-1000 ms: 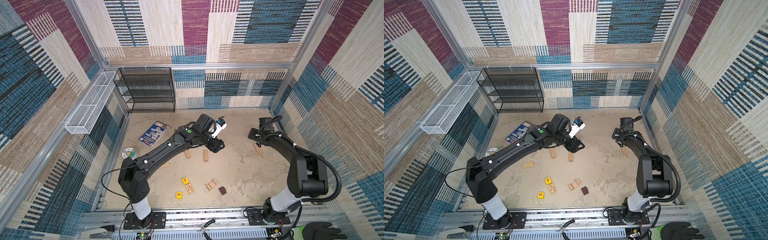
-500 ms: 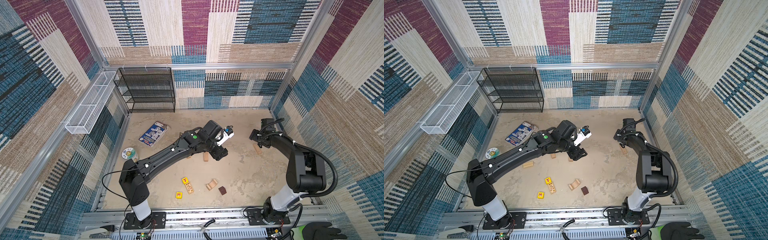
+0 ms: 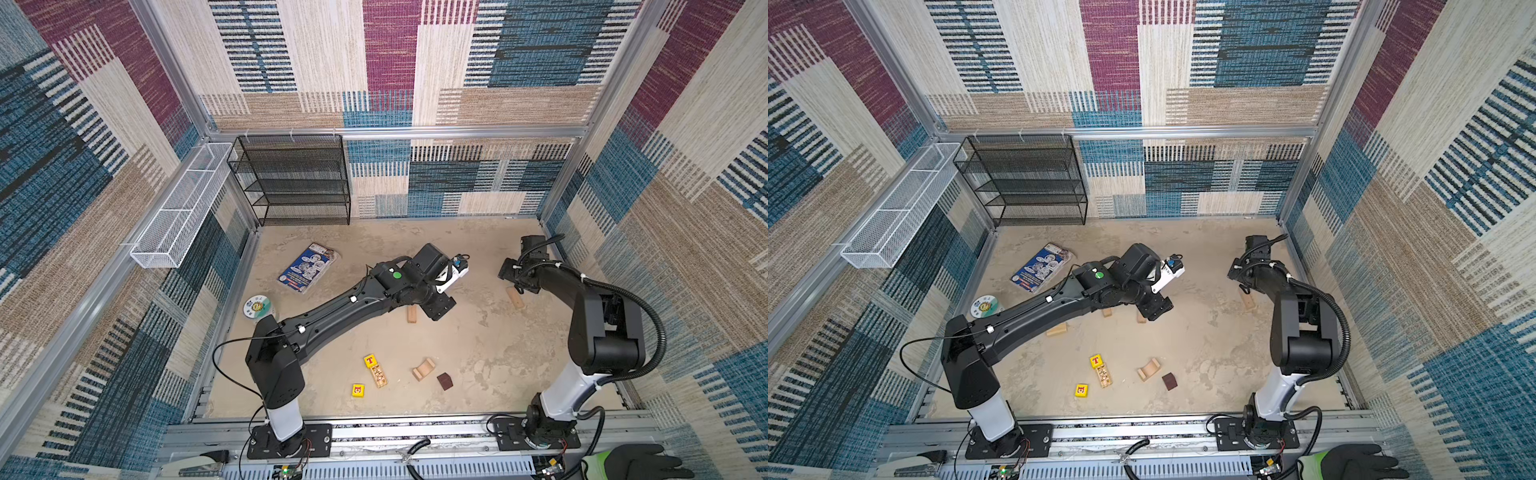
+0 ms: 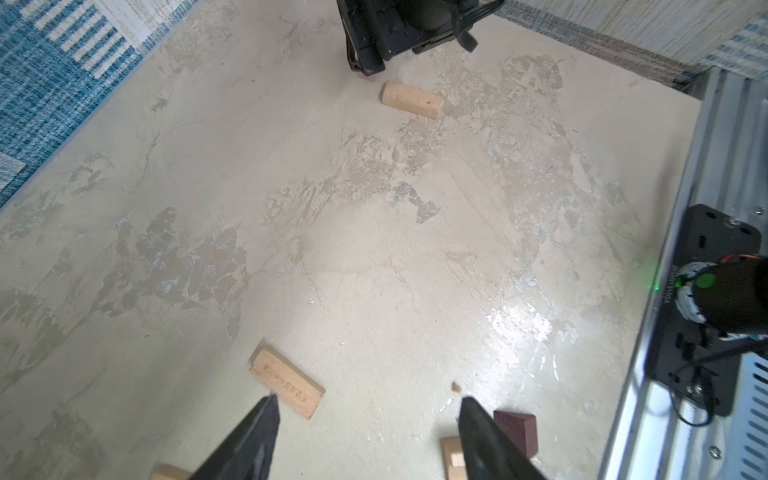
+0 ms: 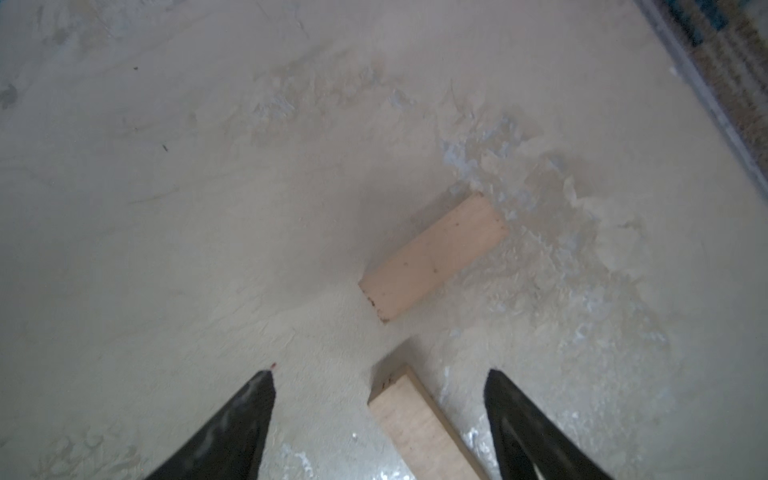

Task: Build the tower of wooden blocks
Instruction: 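Lower the right gripper onto a lying wooden bar while the left arm moves toward center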

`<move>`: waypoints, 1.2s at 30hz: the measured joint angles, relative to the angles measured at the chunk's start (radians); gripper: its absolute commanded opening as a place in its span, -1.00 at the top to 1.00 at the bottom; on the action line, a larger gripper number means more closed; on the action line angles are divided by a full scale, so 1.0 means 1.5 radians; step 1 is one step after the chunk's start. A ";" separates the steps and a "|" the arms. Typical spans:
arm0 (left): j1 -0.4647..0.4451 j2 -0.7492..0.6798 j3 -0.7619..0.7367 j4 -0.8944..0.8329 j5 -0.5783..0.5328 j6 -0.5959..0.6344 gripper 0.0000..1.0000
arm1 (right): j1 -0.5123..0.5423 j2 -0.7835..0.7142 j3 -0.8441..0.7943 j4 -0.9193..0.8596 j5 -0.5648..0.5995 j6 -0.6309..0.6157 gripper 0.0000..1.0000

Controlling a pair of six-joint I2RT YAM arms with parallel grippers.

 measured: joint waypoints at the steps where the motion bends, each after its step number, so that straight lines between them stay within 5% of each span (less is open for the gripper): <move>1: 0.001 0.003 0.001 0.000 0.000 -0.002 -0.46 | -0.001 0.000 0.000 0.008 0.004 -0.011 -0.66; 12: 0.000 0.001 0.009 -0.006 -0.003 -0.010 -0.46 | -0.018 0.068 0.086 -0.009 0.027 0.056 -0.31; 36: -0.001 0.002 0.010 -0.019 -0.034 -0.015 -0.48 | -0.019 0.112 0.091 -0.009 0.037 0.151 -0.28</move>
